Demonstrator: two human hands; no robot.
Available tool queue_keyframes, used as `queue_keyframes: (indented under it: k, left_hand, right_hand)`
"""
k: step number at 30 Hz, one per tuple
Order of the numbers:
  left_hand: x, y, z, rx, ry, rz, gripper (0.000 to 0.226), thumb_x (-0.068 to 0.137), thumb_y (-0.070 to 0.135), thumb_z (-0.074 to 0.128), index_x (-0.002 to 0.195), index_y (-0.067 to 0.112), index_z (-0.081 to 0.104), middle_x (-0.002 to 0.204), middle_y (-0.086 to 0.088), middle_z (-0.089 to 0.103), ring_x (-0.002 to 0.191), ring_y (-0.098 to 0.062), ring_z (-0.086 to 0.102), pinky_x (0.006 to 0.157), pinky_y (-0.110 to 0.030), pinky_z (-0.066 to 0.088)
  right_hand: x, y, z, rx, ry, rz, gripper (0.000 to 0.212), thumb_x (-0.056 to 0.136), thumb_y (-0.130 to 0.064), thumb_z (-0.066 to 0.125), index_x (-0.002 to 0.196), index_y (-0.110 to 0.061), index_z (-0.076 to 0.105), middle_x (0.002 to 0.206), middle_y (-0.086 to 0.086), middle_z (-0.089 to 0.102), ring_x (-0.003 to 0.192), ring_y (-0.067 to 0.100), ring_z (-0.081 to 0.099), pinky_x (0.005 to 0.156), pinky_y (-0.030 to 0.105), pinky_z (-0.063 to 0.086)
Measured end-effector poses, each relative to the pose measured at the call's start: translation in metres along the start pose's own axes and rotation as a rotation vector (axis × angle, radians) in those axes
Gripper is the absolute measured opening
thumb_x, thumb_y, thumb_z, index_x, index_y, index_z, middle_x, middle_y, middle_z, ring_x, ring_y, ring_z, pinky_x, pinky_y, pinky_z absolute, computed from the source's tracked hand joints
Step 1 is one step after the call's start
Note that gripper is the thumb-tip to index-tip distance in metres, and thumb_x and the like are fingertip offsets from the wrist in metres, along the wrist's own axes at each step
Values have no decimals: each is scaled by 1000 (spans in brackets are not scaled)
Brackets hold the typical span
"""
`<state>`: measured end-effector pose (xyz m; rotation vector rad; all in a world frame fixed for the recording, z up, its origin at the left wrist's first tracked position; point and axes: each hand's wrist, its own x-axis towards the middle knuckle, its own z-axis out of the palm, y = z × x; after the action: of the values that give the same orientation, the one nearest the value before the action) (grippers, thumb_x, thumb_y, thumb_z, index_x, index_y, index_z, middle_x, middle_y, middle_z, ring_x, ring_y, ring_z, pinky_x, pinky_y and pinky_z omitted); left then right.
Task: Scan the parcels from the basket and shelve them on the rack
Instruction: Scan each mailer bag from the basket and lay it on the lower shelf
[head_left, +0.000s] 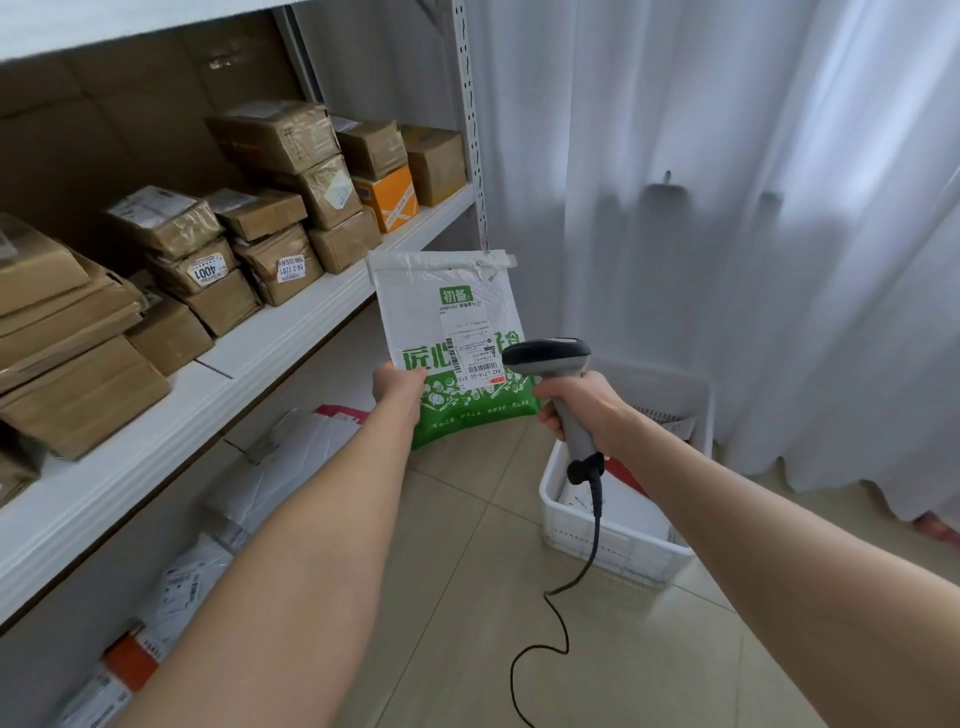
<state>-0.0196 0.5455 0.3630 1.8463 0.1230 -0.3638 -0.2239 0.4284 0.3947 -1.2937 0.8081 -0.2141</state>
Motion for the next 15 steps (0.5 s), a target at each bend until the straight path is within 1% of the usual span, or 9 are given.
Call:
queue_keyframes:
  k: [2,6,10,15]
  left_hand:
    - [2,1,-3,-2,1,-2,20,89,3,62,109,6,64,105,-10,69,74,-19,63,57,-25,49]
    - [6,3,-8,-16,-5,-15,22,89,2,62,111,5,64,107,-11,68,79,-21,64,64,-27,51]
    - [9,4,-10,-23,-11,-22,22,89,3,62,111,5,64,106,-10,68,77,-20,63,60,-26,51]
    - [12,3,-11,-24,-16,-32,23,89,2,62,112,5,64,107,-11,68,79,-20,64,66,-28,53]
  right_hand:
    - [-2,-2,4,-6,7,4,9,83,-5,65,83,0,58,50,9,58,37,15,49,40,21,42]
    - [-4,-5,9,-26,11,17,8,82,-7,64,82,-2,58,50,8,59,38,14,49,41,20,43]
    - [-4,-6,14,-19,10,29,7,82,-7,63,82,-3,57,50,7,57,39,14,49,41,21,42]
    - [-4,-9,17,-27,21,59,6,82,-7,62,81,-4,57,49,6,57,38,14,49,42,21,42]
